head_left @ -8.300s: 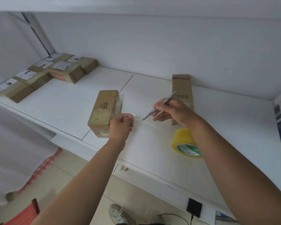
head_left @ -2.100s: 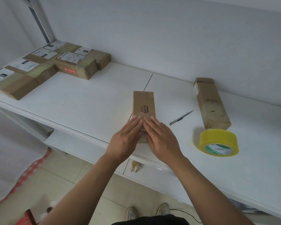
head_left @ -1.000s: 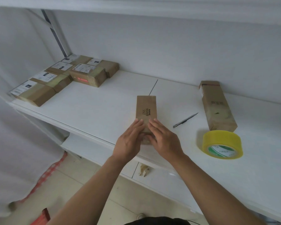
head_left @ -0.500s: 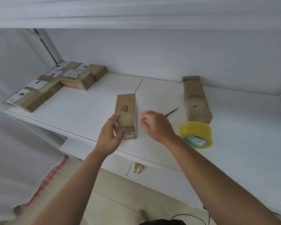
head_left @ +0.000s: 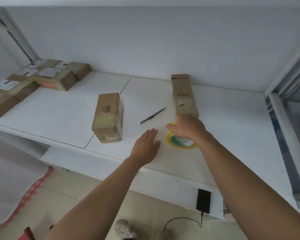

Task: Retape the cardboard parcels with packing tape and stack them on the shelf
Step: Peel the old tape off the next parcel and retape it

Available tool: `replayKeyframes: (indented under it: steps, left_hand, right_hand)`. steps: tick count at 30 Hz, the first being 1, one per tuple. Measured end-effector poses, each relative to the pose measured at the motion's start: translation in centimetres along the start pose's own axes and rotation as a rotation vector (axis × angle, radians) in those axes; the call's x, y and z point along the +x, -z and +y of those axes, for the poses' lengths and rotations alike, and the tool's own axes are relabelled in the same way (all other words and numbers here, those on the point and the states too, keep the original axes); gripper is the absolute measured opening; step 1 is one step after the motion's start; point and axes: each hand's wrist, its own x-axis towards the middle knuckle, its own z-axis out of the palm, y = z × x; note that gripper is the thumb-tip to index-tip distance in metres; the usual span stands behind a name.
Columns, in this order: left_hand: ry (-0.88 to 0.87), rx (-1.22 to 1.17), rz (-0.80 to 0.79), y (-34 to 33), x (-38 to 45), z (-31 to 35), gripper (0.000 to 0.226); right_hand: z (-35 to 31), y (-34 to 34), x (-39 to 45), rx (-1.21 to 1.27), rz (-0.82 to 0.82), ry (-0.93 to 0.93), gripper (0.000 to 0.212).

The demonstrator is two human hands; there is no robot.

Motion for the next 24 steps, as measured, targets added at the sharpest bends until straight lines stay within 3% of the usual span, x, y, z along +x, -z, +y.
replayKeyframes:
  steps: [5,10,14,19,21,24]
  left_hand:
    - [0.021,0.251,-0.135,-2.0,-0.2,-0.3,0.065]
    - [0.035,0.27,-0.142,-1.9,-0.2,-0.2,0.064]
    - [0.036,0.266,-0.152,-1.9,-0.3,0.0,0.064]
    - [0.048,0.254,-0.175,-1.8,-0.1,0.1,0.063]
    - [0.056,0.234,-0.176,-1.8,0.0,0.2,0.063]
    - [0.075,0.098,-0.111,-1.7,0.4,0.2,0.058]
  right_hand:
    - [2.8,-0.1,-1.0,0.159,0.073,-0.047,0.045]
    - [5.6,-0.5,-1.8,0.36,0.134,-0.069,0.056]
    - [7.0,-0.7,-2.3,0.566,0.158,-0.089,0.049]
    - [9.3,-2.7,-3.3,1.349,0.175,-0.395,0.025]
    - [9.4,-3.1,-3.5,1.341,0.169,-0.401,0.024]
    - [8.5,-2.6,-3.7,1.133,0.156,-0.296,0.025]
